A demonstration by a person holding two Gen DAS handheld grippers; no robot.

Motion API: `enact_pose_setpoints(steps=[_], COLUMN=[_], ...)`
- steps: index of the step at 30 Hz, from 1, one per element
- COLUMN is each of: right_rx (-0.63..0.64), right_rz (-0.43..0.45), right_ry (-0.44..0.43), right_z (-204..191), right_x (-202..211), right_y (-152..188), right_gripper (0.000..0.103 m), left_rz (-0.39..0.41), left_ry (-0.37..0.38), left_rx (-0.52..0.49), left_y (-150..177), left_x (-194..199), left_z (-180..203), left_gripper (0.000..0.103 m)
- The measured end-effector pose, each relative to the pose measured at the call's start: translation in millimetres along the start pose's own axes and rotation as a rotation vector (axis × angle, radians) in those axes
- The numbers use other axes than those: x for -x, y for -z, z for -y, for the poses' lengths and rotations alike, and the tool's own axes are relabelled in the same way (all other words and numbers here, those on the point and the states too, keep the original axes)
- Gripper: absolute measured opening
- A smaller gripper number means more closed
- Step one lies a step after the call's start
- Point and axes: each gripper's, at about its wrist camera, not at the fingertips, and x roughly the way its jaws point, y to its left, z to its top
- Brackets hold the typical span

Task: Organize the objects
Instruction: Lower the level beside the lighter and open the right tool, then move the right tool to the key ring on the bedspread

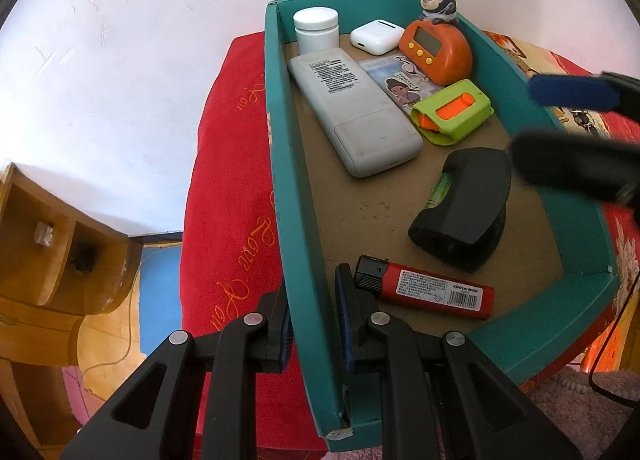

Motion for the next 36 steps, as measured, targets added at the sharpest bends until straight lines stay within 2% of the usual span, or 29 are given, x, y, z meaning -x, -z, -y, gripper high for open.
enact_pose_setpoints(steps=[10,24,29,34,36], right_rx=[-0.146,-0.335,-0.423,-0.445,-0.451], right_rz=[0.067,0.004,-0.020,-0.055,-0.065], right_ry=[0.078,0.294,0.292,0.343,0.355], right_z=[46,139,176,204,213], right_x=[53,74,72,65,63], right_y=[14,64,80,86,87], right_gripper=[0.077,0.077,0.076,0.062,0.053], left_rz=[-0.002,-0.003,-0.003,-0.001,-0.001], left_ry=[0.005,0.004,0.001,-0.004,-0.005], left_rx=[0.010,0.009,0.006,-0.001,0.000], left_y=[1,1,2,5,4], left_x=[1,1,1,3,3], left_z=[1,1,2,0,-1], left_gripper=[0.018,0.018,0.018,0.018,0.018])
